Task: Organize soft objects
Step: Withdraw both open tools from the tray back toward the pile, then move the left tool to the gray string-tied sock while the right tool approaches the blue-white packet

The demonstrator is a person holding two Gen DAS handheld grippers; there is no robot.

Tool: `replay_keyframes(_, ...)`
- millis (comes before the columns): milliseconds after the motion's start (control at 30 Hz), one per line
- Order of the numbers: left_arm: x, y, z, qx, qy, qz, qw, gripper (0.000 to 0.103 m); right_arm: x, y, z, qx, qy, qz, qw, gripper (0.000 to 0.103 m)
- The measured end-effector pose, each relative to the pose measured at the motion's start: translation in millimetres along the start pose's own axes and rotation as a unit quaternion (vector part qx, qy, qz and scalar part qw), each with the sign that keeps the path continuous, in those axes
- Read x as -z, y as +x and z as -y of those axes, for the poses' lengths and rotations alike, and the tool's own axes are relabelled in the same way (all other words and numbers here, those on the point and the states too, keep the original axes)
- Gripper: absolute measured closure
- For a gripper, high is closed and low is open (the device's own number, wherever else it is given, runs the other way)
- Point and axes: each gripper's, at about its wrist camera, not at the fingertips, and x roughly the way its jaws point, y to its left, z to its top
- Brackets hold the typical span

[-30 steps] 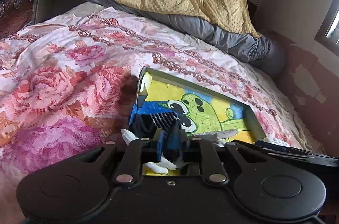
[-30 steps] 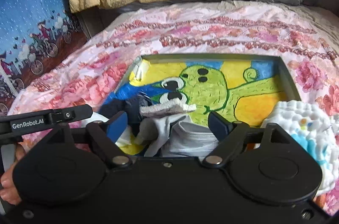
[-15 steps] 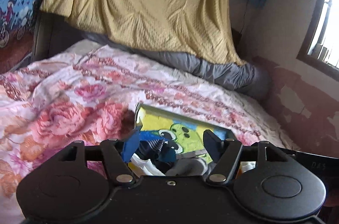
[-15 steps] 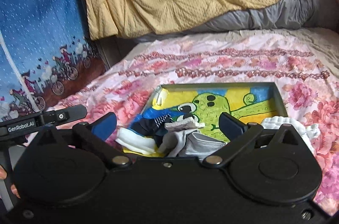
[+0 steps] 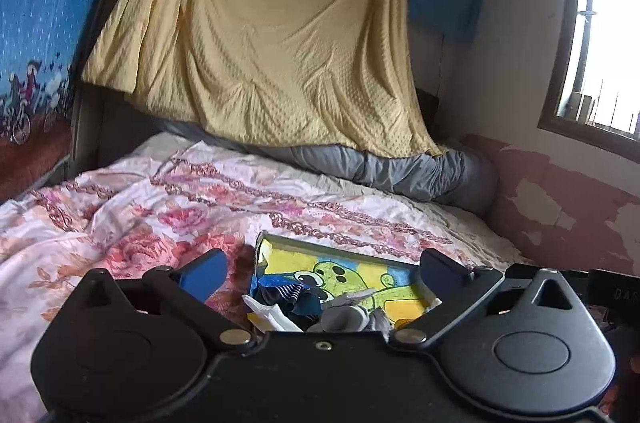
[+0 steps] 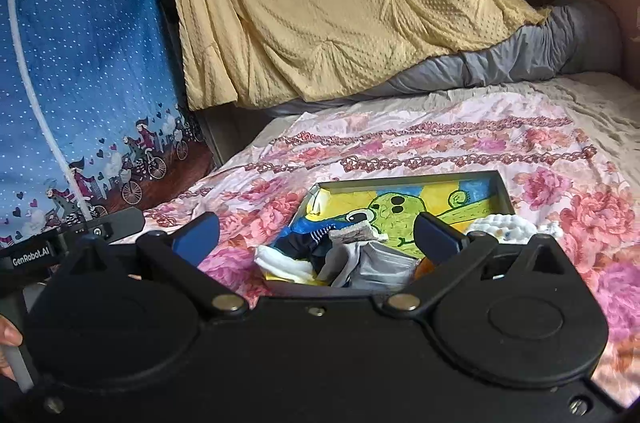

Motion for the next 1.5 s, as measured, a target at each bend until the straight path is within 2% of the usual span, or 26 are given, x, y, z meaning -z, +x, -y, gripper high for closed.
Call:
replay_keyframes(400, 32, -58, 19, 0.007, -0.002, 0.017, 0.9998, 0.001, 25, -69, -4, 0.022, -0.005, 0.05, 0.999, 0.0)
replay_keyframes(667, 67, -80, 22, -0.002, 0.001, 0.0, 1.0, 0.001, 63, -102, -1, 0.074, 0.006, 0.067, 0.995, 0.0)
replay_keyframes(967, 98, -87, 12, -0.016, -0.009, -0.012, 0.9998, 0.001, 100, -109, -4, 0.12, -0.002, 0.065, 0.991, 0.0)
replay_keyframes(1233, 112, -92, 9, -0.039, -0.003, -0.024, 0.999, 0.001, 122, -103, -16, 0.125, -0.024, 0.055, 0.99, 0.0)
replay_keyframes(1367, 121, -93, 11, -0.067, 0.024, -0.038, 0.9968, 0.001, 132, -92, -20, 0.132, -0.036, 0.055, 0.989, 0.0)
replay_keyframes(1500, 129, -89, 10, -0.076, 0.041, -0.057, 0.9946, 0.001, 146, -88, -23, 0.122, -0.033, 0.038, 0.991, 0.0)
